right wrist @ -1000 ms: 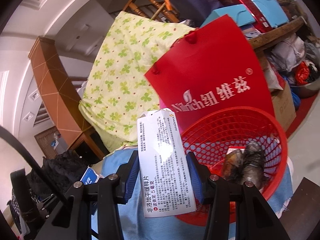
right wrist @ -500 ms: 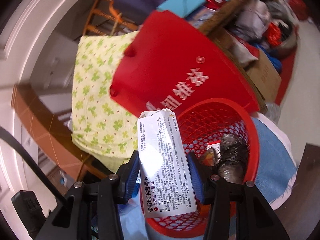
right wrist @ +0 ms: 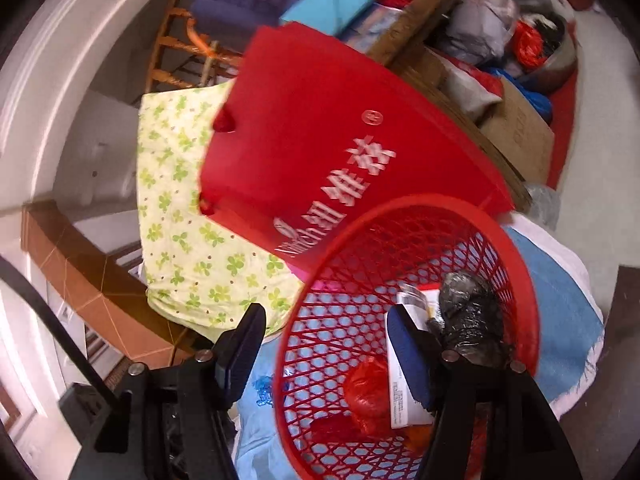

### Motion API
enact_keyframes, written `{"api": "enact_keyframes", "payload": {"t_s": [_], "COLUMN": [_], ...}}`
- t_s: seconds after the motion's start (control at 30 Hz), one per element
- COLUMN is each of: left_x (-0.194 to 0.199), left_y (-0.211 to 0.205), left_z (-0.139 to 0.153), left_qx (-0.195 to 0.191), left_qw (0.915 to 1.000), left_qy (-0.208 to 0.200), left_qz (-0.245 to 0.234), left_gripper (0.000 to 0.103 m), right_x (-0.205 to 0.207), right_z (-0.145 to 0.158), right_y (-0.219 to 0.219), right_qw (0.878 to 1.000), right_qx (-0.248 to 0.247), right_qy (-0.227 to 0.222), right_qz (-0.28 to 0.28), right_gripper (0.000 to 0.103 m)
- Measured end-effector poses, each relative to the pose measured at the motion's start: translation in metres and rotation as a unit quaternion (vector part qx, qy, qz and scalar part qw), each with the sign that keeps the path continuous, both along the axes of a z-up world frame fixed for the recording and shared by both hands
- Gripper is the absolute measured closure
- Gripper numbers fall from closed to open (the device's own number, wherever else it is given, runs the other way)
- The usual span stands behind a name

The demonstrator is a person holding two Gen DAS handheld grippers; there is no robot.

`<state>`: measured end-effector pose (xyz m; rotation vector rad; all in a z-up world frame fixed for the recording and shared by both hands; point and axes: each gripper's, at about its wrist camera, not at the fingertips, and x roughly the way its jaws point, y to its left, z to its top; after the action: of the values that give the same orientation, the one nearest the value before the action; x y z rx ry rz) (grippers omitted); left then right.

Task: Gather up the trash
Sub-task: 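Lower both boxes into the red basket and open both tools, then move both tools back toward the blue plastic bag and white mask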

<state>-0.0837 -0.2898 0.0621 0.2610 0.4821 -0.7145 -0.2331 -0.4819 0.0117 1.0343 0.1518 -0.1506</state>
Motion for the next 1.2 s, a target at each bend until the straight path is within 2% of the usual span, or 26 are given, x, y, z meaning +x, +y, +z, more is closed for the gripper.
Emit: {"api": "enact_keyframes", "payload": {"t_s": [0.1, 0.3, 0.47, 0.6, 0.77, 0.9, 1.03, 1.13, 1.2], "left_x": [0.005, 0.028, 0.056, 0.071, 0.092, 0.113, 0.144, 0.168, 0.185], "left_y": [0.031, 0.110, 0.176, 0.204, 0.228, 0.240, 0.247, 0.246, 0.244], "left_z": [-0.006, -0.032, -0.065, -0.081, -0.097, -0.102, -0.102, -0.097, -0.094], "left_qx": [0.003, 0.011, 0.012, 0.010, 0.004, -0.002, -0.023, -0.030, -0.038], "left_qw": [0.9996, 0.9932, 0.9783, 0.9696, 0.9631, 0.9573, 0.9520, 0.9521, 0.9530], "left_qy": [0.002, 0.026, 0.054, 0.060, 0.073, 0.092, 0.107, 0.099, 0.097], "left_qz": [0.030, 0.113, 0.200, 0.237, 0.259, 0.274, 0.286, 0.288, 0.284], "left_gripper": [0.036, 0.036, 0.036, 0.036, 0.036, 0.036, 0.036, 0.036, 0.036], "right_x": [-0.001, 0.009, 0.027, 0.060, 0.114, 0.168, 0.233, 0.280, 0.312], "right_z": [0.011, 0.043, 0.063, 0.059, 0.045, 0.030, 0.008, -0.010, -0.019], "right_y": [0.014, 0.069, 0.138, 0.190, 0.231, 0.244, 0.239, 0.230, 0.226], "right_qw": [0.999, 0.985, 0.957, 0.934, 0.914, 0.904, 0.906, 0.909, 0.911], "right_qx": [-0.035, -0.168, -0.283, -0.332, -0.351, -0.355, -0.327, -0.298, -0.287], "right_qy": [-0.008, -0.016, -0.029, -0.009, 0.048, 0.090, 0.121, 0.156, 0.163], "right_qz": [-0.001, 0.018, 0.060, 0.133, 0.198, 0.222, 0.240, 0.246, 0.246], "right_gripper": [0.036, 0.036, 0.036, 0.036, 0.036, 0.036, 0.036, 0.036, 0.037]}}
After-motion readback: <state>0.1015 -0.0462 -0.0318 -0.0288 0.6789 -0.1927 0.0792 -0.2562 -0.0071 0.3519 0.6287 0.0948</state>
